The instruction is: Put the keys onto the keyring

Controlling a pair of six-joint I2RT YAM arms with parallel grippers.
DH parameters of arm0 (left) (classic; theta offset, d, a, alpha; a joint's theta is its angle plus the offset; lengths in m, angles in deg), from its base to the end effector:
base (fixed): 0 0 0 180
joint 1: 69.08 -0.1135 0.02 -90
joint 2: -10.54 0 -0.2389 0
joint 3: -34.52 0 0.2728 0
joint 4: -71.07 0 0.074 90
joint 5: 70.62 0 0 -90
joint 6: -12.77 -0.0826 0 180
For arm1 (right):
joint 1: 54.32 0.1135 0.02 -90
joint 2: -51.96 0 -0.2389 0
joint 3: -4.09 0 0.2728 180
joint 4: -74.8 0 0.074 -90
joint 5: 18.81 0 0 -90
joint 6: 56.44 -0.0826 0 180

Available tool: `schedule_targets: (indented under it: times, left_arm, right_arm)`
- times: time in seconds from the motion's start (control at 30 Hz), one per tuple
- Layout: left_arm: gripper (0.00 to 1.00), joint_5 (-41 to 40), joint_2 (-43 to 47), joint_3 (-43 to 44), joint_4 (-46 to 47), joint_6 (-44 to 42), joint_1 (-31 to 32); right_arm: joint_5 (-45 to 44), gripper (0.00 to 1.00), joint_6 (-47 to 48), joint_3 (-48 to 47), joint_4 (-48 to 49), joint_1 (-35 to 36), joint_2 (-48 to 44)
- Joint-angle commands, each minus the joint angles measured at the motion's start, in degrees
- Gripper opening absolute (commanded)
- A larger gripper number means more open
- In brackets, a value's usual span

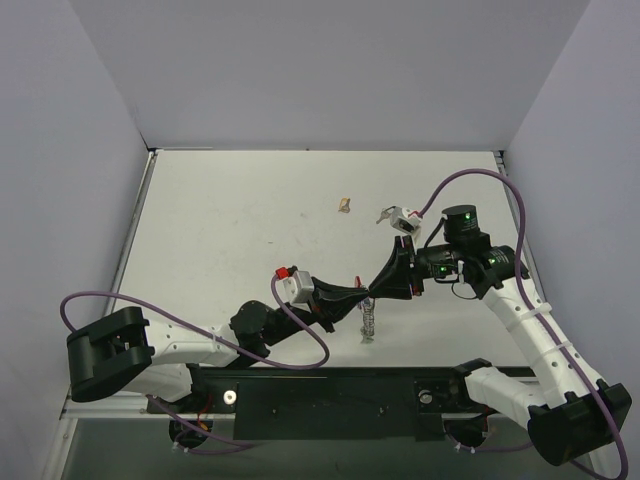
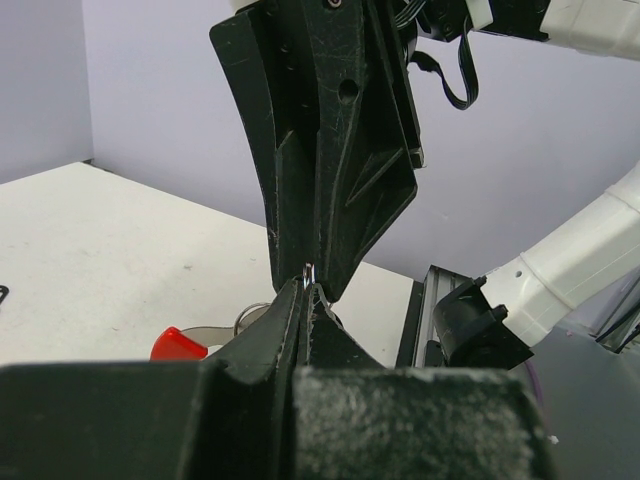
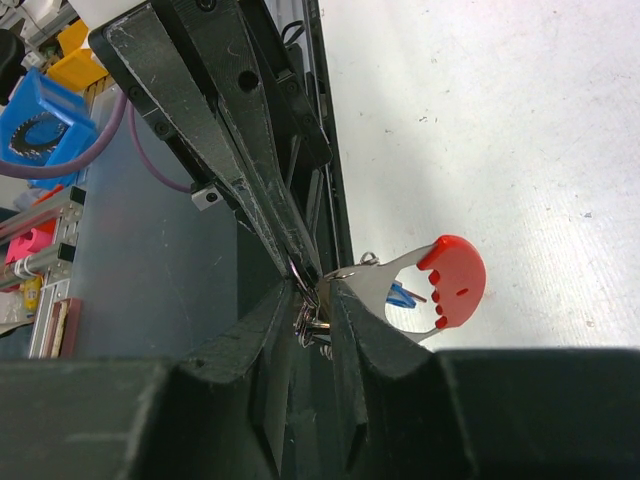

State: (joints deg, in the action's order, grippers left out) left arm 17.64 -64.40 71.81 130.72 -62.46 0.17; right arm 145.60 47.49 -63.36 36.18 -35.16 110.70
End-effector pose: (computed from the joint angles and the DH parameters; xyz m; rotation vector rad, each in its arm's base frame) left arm 0.1154 -0.2975 0.2362 0.5624 1.1556 -1.2603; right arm 0.2092 0.1569 0.3111 -1.2457 1.4713 1.3853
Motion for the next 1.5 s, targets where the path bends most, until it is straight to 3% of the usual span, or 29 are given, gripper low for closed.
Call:
schedule_targets:
  times: [0.0,0.33,1.2,1.47]
  left_arm:
    - [0.00,1.1,0.5,1.7,20.5,0.3,0.4]
    - [0.00,1.2,1.0,1.7,19.8,0.0,0.4]
    - [0.00,0.9,1.5,1.0,19.8,-0.4,0.4]
    - [0.00,0.9,2.0,0.8,19.8,-0.5,0.4]
  right_arm:
    - [1.5,0.17,0.6,0.8,1.8,0.4,-0.6]
    - [1.9,0.27,1.9,0.9,1.1,0.4,-0.7]
    - [2.1,0.28,1.9,1.5,0.8,-0.4,-1.5]
    - [2.3,0.22,1.9,1.7,0.8,-0.8,-1.9]
